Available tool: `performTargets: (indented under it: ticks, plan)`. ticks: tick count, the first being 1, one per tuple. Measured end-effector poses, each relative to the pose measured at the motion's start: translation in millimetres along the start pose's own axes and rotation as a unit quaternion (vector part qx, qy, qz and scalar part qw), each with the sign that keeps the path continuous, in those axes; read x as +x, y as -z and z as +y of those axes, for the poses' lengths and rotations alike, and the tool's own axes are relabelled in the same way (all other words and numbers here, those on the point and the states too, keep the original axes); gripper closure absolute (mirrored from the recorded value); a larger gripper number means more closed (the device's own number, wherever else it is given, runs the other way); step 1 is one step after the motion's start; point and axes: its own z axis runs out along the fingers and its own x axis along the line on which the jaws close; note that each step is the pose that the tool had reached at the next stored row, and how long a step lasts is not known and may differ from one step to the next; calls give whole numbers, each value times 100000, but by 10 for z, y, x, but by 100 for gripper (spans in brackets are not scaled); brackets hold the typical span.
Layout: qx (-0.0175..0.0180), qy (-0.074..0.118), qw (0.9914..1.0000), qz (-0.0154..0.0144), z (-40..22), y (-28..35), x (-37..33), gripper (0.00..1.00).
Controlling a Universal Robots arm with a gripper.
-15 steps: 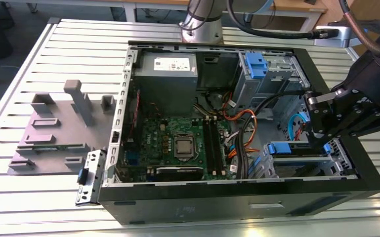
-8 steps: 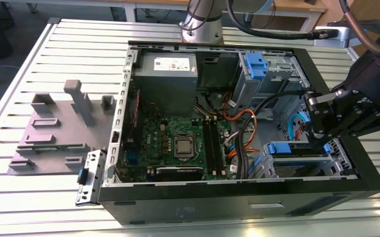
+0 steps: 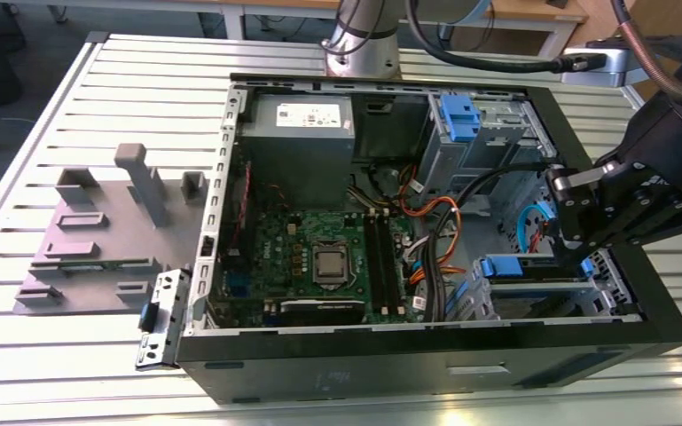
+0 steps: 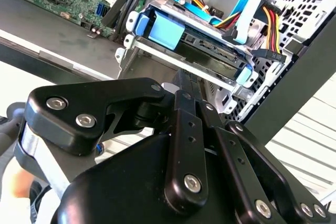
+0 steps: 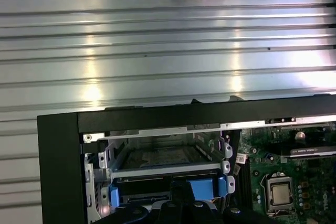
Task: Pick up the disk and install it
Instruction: 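Insert the first disk wire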
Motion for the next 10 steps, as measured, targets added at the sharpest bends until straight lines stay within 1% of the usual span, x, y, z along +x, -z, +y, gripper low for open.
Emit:
performTargets:
  ticks: [10]
  plan:
    - [-79,1103,99994,16,0,0,0,89]
